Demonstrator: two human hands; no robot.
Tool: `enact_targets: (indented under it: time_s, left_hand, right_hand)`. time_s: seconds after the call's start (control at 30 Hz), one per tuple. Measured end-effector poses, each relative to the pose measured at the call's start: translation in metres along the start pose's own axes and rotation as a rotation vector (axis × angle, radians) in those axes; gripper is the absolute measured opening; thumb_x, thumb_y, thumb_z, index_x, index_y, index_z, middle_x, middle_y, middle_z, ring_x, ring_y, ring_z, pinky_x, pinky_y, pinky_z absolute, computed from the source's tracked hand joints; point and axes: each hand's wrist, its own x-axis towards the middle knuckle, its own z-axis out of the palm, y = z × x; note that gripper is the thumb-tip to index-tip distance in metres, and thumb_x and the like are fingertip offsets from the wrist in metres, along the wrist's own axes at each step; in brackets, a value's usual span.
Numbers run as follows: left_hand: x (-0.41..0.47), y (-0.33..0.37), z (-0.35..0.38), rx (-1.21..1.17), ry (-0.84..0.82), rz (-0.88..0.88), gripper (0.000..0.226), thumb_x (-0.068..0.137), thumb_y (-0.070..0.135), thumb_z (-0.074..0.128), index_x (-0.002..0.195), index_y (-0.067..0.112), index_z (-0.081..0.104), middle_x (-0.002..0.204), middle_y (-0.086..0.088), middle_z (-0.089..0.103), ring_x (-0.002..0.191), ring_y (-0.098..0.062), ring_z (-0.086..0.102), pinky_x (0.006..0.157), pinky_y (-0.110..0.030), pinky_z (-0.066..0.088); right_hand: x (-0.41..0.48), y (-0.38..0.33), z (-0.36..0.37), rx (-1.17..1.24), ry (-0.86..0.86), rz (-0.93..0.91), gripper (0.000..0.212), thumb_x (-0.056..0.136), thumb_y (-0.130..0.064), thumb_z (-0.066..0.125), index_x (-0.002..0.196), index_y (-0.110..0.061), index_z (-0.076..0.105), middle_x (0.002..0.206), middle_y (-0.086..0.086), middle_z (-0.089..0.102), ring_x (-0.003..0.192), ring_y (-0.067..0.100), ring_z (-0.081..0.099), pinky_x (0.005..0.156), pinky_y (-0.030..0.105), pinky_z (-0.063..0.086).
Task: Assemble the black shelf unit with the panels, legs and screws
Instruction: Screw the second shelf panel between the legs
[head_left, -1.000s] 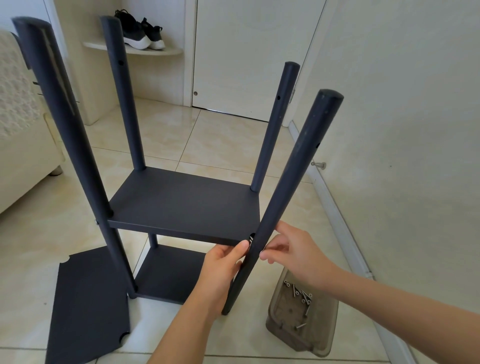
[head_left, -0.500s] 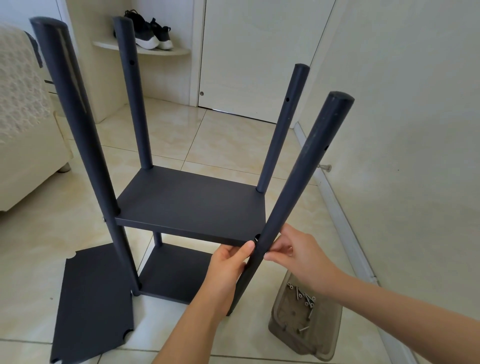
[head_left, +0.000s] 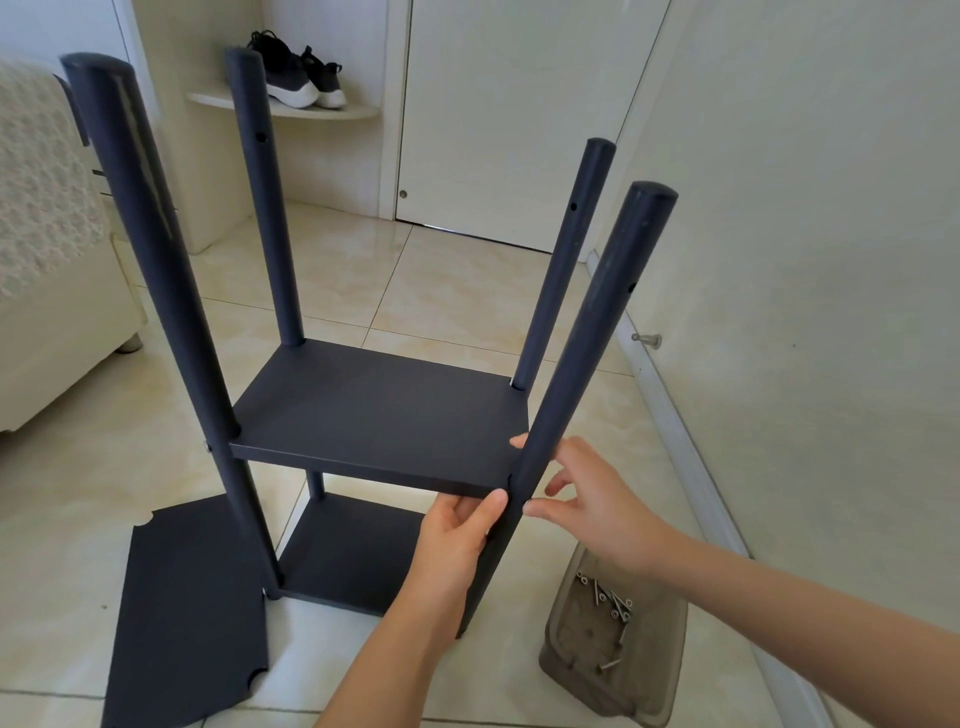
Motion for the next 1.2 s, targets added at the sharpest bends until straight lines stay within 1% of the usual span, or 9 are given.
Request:
enact_targets:
  time_s: [0.2, 0.33, 0.43, 0.5, 0.6, 0.67, 0.73, 1.07, 1.2]
  left_hand:
    - [-0.004, 0.005, -0.004, 0.170, -0.005, -0.011, 0.014, 0.097, 0.014, 0.063, 0.109, 0.019, 0.062, 0.087, 0.016, 0.076, 0.081, 0.005, 0.069, 0.060, -0.005, 0.047]
    - [-0.006, 0.013, -0.012, 0.653, 0.170, -0.001, 0.013, 0.092, 0.018, 0.064, 0.081, 0.023, 0.070, 0.081, 0.010, 0.069, 0.072, -0.005, 0.062, 0.060, -0.021, 0.051]
    - [-0.015, 0.024, -0.012, 0.998, 0.437, 0.172, 0.015, 0.090, 0.030, 0.061, 0.078, 0.024, 0.067, 0.077, 0.008, 0.067, 0.070, -0.014, 0.061, 0.060, -0.027, 0.049]
    - [-0.019, 0.027, -0.009, 1.025, 0.517, 0.449, 0.010, 0.086, 0.030, 0.068, 0.077, 0.029, 0.063, 0.078, 0.011, 0.059, 0.063, -0.012, 0.057, 0.055, -0.026, 0.045]
    - [-0.010, 0.019, -0.010, 1.087, 0.427, 0.800, 0.029, 0.066, 0.009, 0.086, 0.083, 0.025, 0.069, 0.084, 0.014, 0.056, 0.076, -0.017, 0.061, 0.060, -0.026, 0.050]
    - [0.001, 0.013, -0.013, 1.210, 0.290, 0.837, 0.045, 0.061, 0.011, 0.091, 0.100, 0.023, 0.072, 0.102, 0.010, 0.069, 0.111, -0.025, 0.063, 0.089, -0.043, 0.055]
    - [0.009, 0.010, -0.012, 1.280, 0.187, 0.817, 0.054, 0.062, 0.021, 0.094, 0.111, 0.024, 0.071, 0.117, 0.009, 0.070, 0.130, -0.027, 0.055, 0.111, -0.053, 0.038]
    - [0.026, -0.003, -0.001, 1.270, 0.296, 0.902, 0.044, 0.067, 0.040, 0.089, 0.104, 0.023, 0.073, 0.108, 0.006, 0.073, 0.120, -0.024, 0.063, 0.116, -0.050, 0.027]
    - [0.025, -0.003, -0.001, 1.269, 0.319, 0.925, 0.042, 0.067, 0.040, 0.090, 0.101, 0.022, 0.073, 0.106, 0.005, 0.073, 0.116, -0.024, 0.065, 0.114, -0.051, 0.028]
  right_hand:
    - [0.006, 0.002, -0.002, 0.211, -0.120, 0.038, 0.053, 0.092, -0.012, 0.065, 0.136, -0.037, 0.049, 0.127, -0.013, 0.058, 0.106, 0.007, 0.062, 0.097, 0.029, 0.052]
    - [0.008, -0.001, -0.006, 0.307, -0.135, 0.080, 0.053, 0.088, -0.006, 0.069, 0.131, -0.032, 0.053, 0.119, -0.006, 0.062, 0.101, 0.010, 0.065, 0.084, 0.018, 0.054]
    - [0.010, -0.001, -0.007, 0.329, -0.148, 0.095, 0.053, 0.086, -0.005, 0.071, 0.129, -0.032, 0.054, 0.117, -0.005, 0.063, 0.100, 0.013, 0.066, 0.088, 0.022, 0.054]
    - [0.011, 0.000, -0.007, 0.348, -0.150, 0.103, 0.055, 0.085, -0.003, 0.072, 0.130, -0.030, 0.055, 0.118, -0.001, 0.064, 0.101, 0.015, 0.067, 0.094, 0.031, 0.054]
    - [0.013, 0.000, -0.008, 0.366, -0.149, 0.100, 0.054, 0.083, -0.001, 0.072, 0.127, -0.028, 0.057, 0.117, 0.001, 0.066, 0.103, 0.015, 0.067, 0.095, 0.034, 0.054]
    - [0.014, 0.000, -0.008, 0.357, -0.136, 0.078, 0.052, 0.083, 0.000, 0.072, 0.125, -0.026, 0.060, 0.115, 0.000, 0.067, 0.105, 0.014, 0.065, 0.094, 0.033, 0.054]
    - [0.013, 0.000, -0.007, 0.357, -0.116, 0.062, 0.050, 0.082, 0.002, 0.073, 0.125, -0.021, 0.062, 0.114, -0.003, 0.068, 0.106, 0.014, 0.064, 0.093, 0.034, 0.055]
    - [0.010, 0.001, -0.007, 0.484, -0.129, 0.183, 0.045, 0.085, -0.001, 0.069, 0.125, -0.022, 0.064, 0.109, -0.003, 0.070, 0.098, 0.010, 0.067, 0.080, 0.023, 0.057]
    - [0.011, 0.002, -0.013, 0.721, -0.214, 0.349, 0.043, 0.089, -0.002, 0.065, 0.126, -0.023, 0.057, 0.112, 0.006, 0.071, 0.102, 0.019, 0.069, 0.092, 0.035, 0.056]
